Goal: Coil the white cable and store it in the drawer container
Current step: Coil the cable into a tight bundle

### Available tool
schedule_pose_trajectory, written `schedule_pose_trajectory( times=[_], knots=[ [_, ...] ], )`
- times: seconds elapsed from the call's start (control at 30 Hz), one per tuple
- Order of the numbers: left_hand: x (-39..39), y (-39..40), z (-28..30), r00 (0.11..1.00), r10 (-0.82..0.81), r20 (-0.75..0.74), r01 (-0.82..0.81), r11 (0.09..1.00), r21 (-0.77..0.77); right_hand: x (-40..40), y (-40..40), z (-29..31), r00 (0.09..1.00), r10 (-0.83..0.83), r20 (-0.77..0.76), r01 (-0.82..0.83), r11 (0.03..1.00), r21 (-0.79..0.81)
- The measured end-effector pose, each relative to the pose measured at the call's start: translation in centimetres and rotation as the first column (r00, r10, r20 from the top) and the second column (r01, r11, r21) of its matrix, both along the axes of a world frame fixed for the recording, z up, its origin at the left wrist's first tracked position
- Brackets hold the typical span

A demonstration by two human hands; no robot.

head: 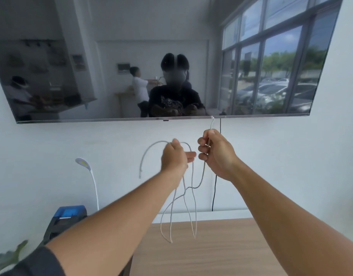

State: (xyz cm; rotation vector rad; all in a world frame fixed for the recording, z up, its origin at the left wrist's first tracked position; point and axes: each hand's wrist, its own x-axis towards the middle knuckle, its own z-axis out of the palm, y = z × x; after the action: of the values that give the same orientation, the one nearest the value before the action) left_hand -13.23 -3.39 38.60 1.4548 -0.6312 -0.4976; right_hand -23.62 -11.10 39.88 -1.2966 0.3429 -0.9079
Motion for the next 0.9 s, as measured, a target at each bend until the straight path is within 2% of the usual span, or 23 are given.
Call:
schedule_pose_trajectory(
  times=[0.1, 0.27, 0.37, 0.5, 0.6, 0.73, 0.8, 0.9],
  knots=[
    [-2.4, -0.5, -1.7, 0.996, -0.072, 0.044, 0.072, 0.997, 0.004, 0.4, -0.2, 1.1, 0.997, 0.022, 0.076, -0.023, 1.000, 0.017],
    [-3.5, -0.5, -2.9, 0.988, -0.156, 0.011, 0.156, 0.987, -0.023, -0.7, -1.5, 3.4, 0.985, 0.042, 0.170, -0.058, 0.994, 0.089],
    [-2.3, 0.1, -2.9, 0.978, -0.190, 0.087, 0.192, 0.981, -0.012, -2.2, -2.5, 3.7, 0.987, 0.031, 0.159, -0.048, 0.993, 0.105],
    [-0.4, 1.1, -3.1, 0.933, -0.321, 0.161, 0.312, 0.947, 0.075, -4.0, -3.3, 3.3, 0.978, 0.004, 0.207, -0.036, 0.988, 0.151],
    [1.4, 2.0, -4.1, 0.907, -0.305, 0.291, 0.254, 0.946, 0.202, -5.1, -3.7, 3.1, 0.971, -0.016, 0.240, -0.031, 0.981, 0.193],
    [2.7, 2.7, -4.8, 0.877, -0.307, 0.369, 0.203, 0.934, 0.294, -5.3, -3.3, 2.2, 0.970, -0.024, 0.243, -0.029, 0.977, 0.211],
    [3.0, 2.9, -5.3, 0.881, -0.309, 0.359, 0.193, 0.927, 0.322, -5.3, -3.2, 2.2, 0.959, -0.031, 0.283, -0.035, 0.974, 0.226],
    [3.2, 3.4, -6.1, 0.896, -0.367, 0.250, 0.268, 0.896, 0.354, -5.1, -3.1, 2.4, 0.957, -0.020, 0.288, -0.050, 0.971, 0.234]
  ],
)
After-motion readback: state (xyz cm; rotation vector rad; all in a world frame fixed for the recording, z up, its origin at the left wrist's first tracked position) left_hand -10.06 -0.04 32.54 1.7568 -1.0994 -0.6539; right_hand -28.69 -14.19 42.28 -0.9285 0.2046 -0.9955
